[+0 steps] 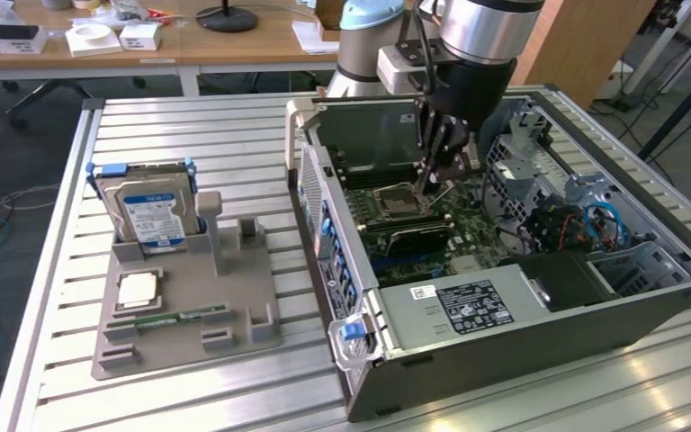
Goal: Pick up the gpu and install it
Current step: 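Press down on the gpu until it lock into place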
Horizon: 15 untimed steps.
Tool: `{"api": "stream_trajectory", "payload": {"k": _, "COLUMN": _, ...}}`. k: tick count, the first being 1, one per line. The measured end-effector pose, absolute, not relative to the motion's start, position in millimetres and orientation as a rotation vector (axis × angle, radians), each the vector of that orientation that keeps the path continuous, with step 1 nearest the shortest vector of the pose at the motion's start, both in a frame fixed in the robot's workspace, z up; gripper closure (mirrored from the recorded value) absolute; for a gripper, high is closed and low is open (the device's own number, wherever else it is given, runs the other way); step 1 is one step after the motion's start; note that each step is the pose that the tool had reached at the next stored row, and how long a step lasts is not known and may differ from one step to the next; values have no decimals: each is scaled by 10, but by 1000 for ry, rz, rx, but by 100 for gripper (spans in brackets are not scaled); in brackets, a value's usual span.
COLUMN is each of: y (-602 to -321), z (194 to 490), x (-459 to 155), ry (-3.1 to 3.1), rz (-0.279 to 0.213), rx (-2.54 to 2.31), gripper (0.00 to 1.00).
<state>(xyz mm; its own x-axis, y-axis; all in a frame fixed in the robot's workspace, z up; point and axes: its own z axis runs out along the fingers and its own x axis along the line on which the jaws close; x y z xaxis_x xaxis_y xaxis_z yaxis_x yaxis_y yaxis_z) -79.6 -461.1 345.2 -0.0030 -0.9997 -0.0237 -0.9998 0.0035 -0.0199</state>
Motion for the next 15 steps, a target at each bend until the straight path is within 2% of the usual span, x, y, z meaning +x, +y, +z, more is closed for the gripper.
{"api": "stream_trajectory", "payload": {"k": 15, "y": -4611, "z": 3200, "x": -796, "ry": 2203, "rz": 4, "rx": -2196, "gripper": 90}}
